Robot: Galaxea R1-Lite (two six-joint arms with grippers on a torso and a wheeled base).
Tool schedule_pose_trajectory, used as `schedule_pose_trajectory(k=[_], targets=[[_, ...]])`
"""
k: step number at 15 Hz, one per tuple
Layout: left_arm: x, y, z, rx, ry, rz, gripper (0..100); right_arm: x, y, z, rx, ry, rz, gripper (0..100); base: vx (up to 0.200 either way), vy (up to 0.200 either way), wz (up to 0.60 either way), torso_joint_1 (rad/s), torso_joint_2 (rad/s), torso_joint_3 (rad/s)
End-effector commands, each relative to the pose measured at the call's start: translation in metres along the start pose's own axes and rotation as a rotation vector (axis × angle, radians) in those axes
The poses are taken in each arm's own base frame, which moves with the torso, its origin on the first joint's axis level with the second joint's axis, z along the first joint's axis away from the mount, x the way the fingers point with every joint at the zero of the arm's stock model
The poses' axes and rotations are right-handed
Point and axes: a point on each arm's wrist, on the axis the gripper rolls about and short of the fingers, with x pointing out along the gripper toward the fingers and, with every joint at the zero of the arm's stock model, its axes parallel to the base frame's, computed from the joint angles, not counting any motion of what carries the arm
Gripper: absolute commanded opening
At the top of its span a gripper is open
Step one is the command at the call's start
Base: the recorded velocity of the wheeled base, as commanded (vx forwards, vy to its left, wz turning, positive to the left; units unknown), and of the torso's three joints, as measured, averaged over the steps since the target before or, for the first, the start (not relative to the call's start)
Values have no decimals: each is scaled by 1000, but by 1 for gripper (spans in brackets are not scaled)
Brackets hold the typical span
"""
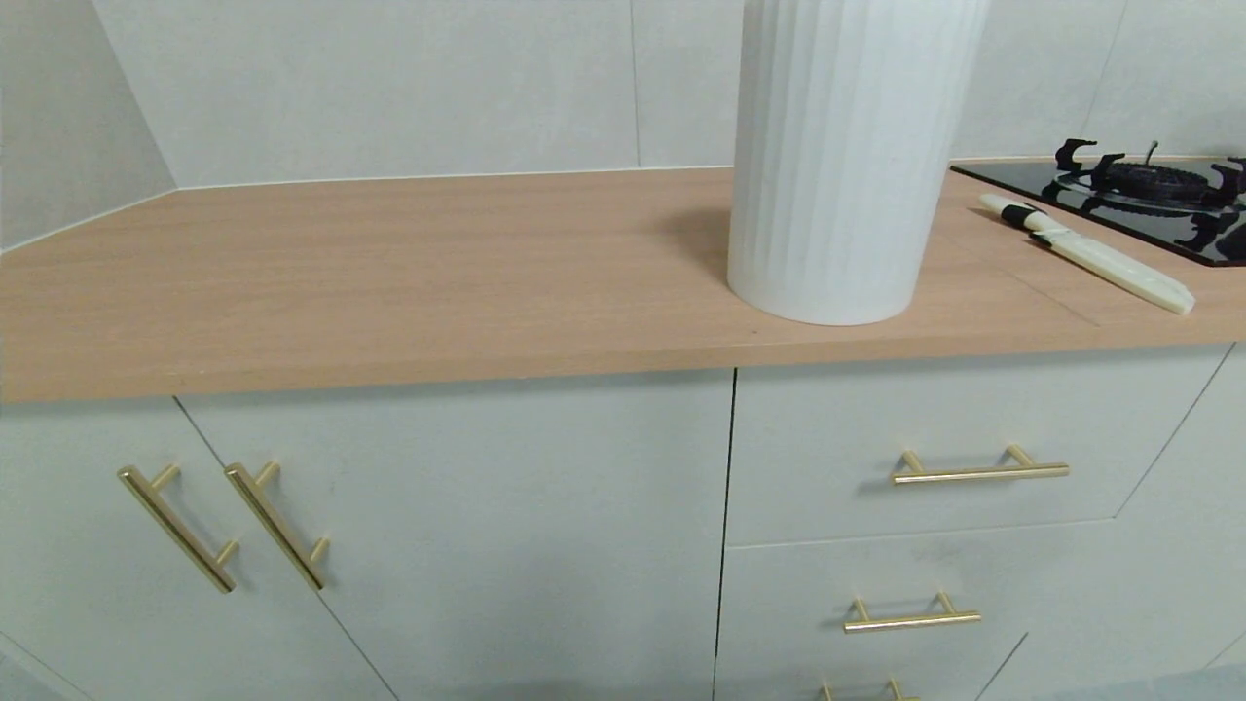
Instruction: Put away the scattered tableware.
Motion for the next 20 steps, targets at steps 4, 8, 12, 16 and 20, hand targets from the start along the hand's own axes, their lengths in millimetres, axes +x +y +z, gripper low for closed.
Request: schedule_pose_trajectory(k=[4, 8, 12, 16, 20], targets=[[0, 0, 0, 1, 0, 0, 100, 0, 0, 0, 1, 1, 2, 100, 0, -100, 0, 2, 1, -1], [0, 0, 0, 1, 0, 0, 100, 0, 0, 0, 1, 1, 2, 100, 0, -200, 0, 4, 2, -4], [0, 0, 0, 1, 0, 0, 100, 0, 0, 0, 1, 1, 2, 100, 0, -200, 0, 2, 1, -1], [0, 0, 0, 0, 0, 0, 100, 0, 0, 0, -1, 1, 2, 100, 0, -50, 0, -1, -2, 3], [0, 0, 0, 0, 0, 0, 100, 0, 0, 0, -1, 1, 2, 100, 0, 0, 0, 0, 0, 0]])
